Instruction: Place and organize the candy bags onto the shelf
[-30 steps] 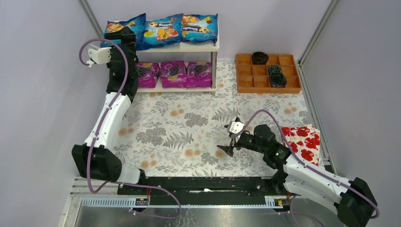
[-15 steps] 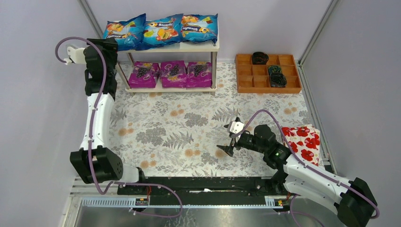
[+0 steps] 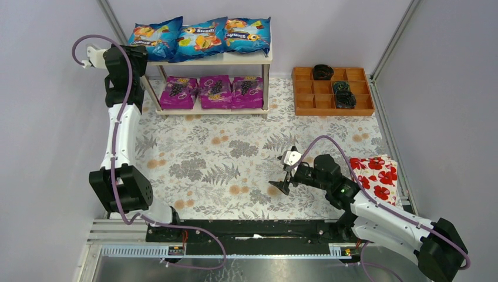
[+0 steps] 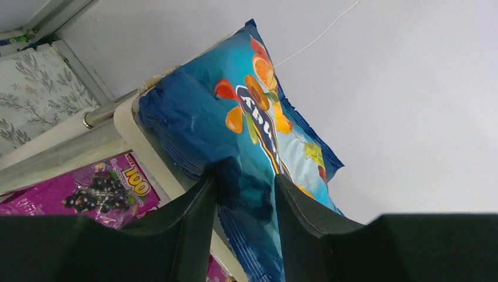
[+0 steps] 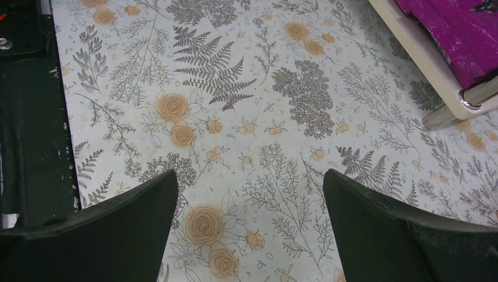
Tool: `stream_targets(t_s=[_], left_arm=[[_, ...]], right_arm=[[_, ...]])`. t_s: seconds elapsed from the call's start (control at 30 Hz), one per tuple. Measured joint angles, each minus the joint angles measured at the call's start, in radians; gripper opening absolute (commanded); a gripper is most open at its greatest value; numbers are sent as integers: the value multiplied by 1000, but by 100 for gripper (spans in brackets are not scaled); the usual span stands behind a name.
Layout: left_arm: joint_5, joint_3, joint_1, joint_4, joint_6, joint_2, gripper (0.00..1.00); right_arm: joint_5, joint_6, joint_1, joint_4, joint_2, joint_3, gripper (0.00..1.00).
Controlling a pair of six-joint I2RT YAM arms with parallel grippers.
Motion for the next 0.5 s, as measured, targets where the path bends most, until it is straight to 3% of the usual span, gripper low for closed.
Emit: stream_targets(t_s=[0.07,0.17,0.37,0.5], left_arm=[[0,7,2,-3,18,5,63],[6,10,2,-6,48,4,97],[117,-71,2,-10,111,-99,99],[216,-217,-25,-6,186,-257,99]], right_arm=[[0,4,0,0,0,0,100],[1,21,0,-7,0,3,100],[64,178,0,-115,17,118,100],[227,374,0,-300,36,330,100]])
